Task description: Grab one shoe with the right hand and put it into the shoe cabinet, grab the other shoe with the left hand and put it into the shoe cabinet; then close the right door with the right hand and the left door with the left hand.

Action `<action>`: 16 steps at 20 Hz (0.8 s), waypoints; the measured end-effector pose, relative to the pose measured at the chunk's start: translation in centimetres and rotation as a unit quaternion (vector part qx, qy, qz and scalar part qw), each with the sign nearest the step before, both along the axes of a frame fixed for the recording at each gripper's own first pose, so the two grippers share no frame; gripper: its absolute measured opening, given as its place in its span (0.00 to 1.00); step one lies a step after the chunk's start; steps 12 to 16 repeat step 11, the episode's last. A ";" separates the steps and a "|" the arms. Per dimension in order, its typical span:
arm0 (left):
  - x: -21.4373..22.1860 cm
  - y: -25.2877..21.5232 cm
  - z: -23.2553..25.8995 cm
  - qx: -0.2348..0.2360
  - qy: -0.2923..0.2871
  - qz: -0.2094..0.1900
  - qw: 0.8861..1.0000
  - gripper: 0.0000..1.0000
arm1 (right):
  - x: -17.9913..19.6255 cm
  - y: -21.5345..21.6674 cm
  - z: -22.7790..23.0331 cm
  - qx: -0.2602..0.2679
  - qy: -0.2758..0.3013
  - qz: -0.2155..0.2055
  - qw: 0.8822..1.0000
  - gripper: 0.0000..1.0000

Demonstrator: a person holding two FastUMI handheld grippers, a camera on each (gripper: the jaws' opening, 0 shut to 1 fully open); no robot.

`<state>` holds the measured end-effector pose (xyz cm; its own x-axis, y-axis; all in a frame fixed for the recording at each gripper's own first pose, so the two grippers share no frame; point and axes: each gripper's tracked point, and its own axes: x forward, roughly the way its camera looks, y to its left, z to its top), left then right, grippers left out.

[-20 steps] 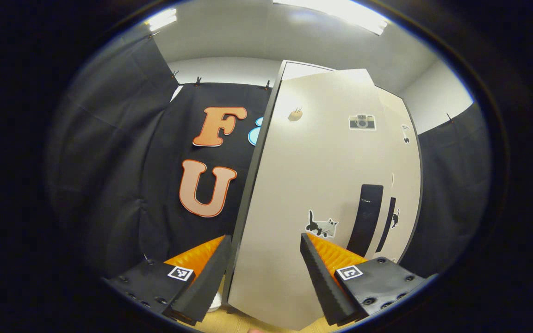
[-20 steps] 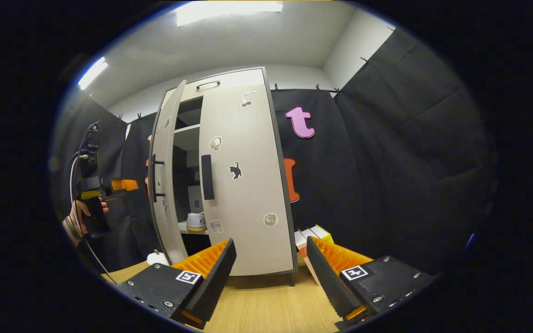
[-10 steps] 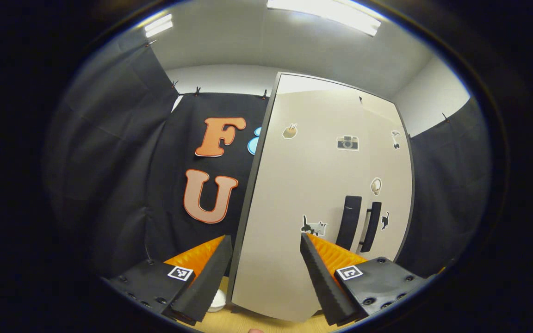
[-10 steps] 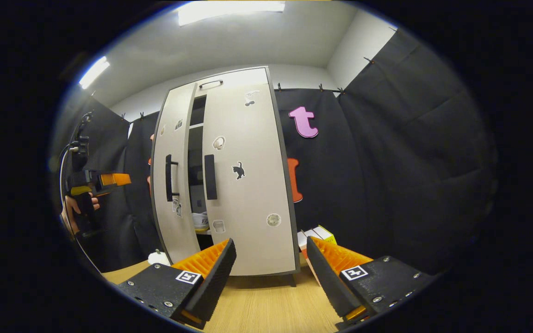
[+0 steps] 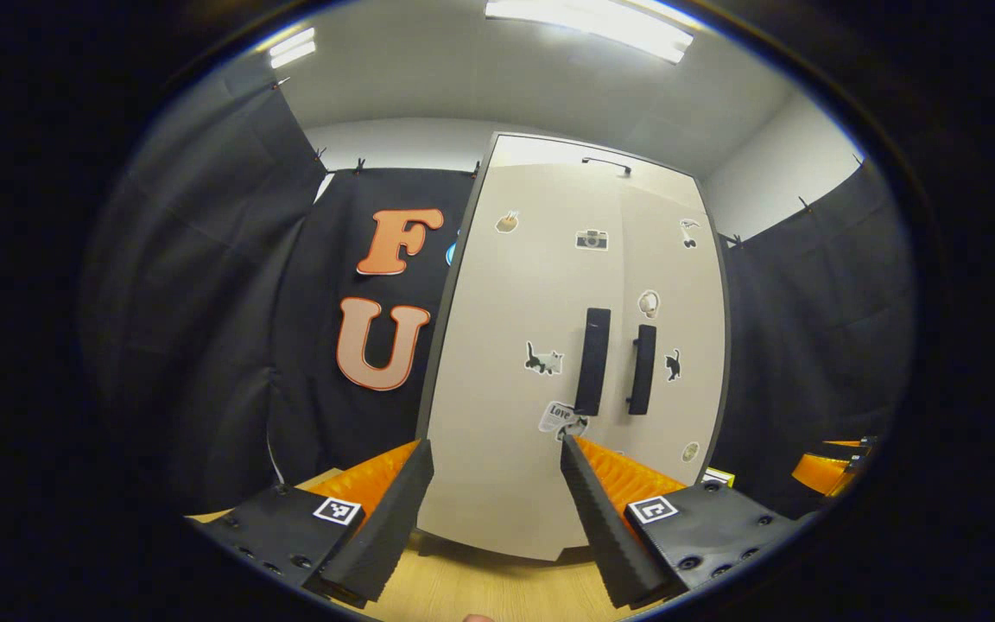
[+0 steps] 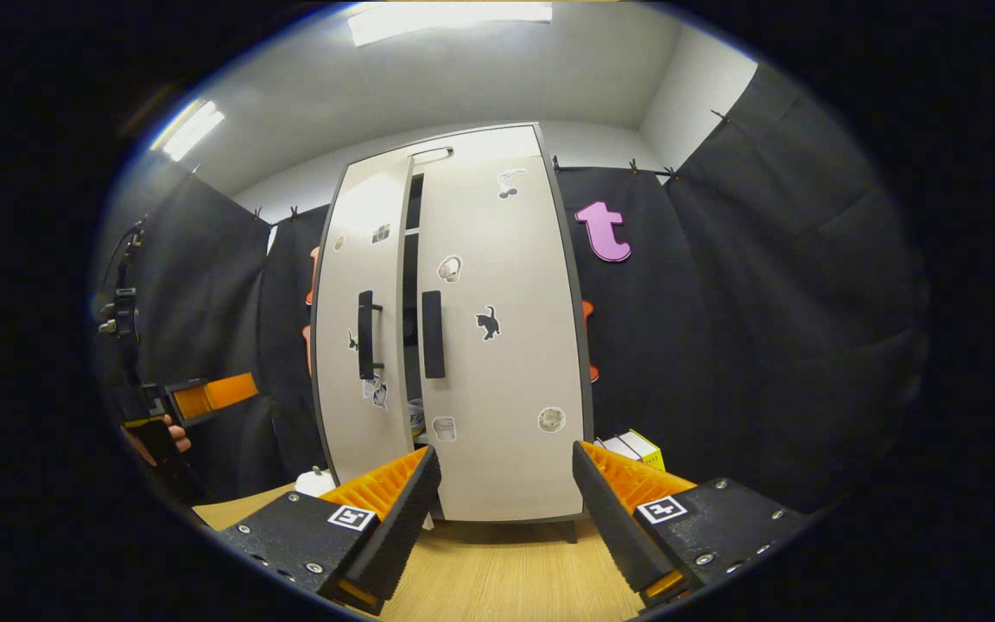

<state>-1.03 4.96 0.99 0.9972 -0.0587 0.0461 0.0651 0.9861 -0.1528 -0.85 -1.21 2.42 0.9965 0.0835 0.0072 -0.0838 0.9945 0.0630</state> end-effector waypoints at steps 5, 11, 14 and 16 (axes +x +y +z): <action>-3.9 -1.3 -4.2 -0.021 0.029 0.017 0.999 0.96 | -0.9 0.9 -1.8 -0.006 0.007 -0.004 1.000 0.94; -6.0 -1.5 -7.7 0.003 0.066 0.021 0.998 0.96 | -2.4 0.8 -3.5 -0.007 0.018 -0.011 1.000 0.94; -6.0 -1.5 -7.7 0.003 0.066 0.021 0.998 0.96 | -2.4 0.8 -3.5 -0.007 0.018 -0.011 1.000 0.94; -6.0 -1.5 -7.7 0.003 0.066 0.021 0.998 0.96 | -2.4 0.8 -3.5 -0.007 0.018 -0.011 1.000 0.94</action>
